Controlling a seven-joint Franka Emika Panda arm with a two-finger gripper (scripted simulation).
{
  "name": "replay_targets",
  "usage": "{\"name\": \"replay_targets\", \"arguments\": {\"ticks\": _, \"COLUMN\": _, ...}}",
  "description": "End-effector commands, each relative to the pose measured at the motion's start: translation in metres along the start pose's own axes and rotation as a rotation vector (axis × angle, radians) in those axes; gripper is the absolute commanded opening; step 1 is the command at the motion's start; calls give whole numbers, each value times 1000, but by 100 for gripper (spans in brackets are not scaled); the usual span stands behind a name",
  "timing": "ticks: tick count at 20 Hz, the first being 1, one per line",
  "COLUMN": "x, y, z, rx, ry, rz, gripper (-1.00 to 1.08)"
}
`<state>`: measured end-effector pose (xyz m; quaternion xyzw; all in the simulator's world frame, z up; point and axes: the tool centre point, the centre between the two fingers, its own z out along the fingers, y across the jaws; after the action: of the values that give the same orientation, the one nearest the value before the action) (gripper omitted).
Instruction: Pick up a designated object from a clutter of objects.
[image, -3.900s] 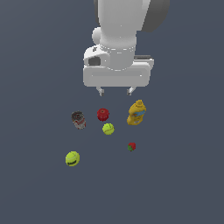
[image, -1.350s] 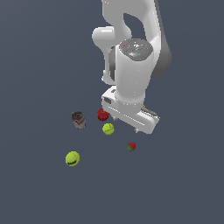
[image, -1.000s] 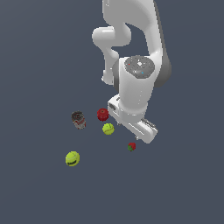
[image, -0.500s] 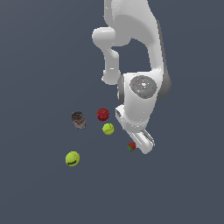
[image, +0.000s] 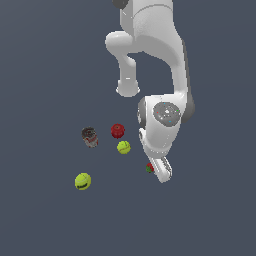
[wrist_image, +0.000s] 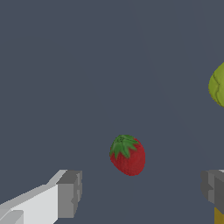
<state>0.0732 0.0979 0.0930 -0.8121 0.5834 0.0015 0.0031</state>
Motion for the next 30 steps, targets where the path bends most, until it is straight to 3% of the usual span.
{"name": "replay_targets", "arguments": {"ticks": 1, "x": -2, "y": -1, "z": 8, "rx": -1, "ry": 2, "rz": 39, "gripper": 100}}
{"name": "replay_targets", "arguments": {"ticks": 15, "x": -5, "y": -1, "z": 23, "rx": -3, "ry": 6, "rz": 97, "gripper": 100}}
{"name": "replay_targets", "arguments": {"ticks": 29, "x": -5, "y": -1, "z": 70, "rx": -3, "ry": 6, "rz": 101, "gripper": 100}}
{"name": "replay_targets", "arguments": {"ticks": 30, "x": -5, "y": -1, "z": 70, "rx": -3, "ry": 6, "rz": 101, "gripper": -100}}
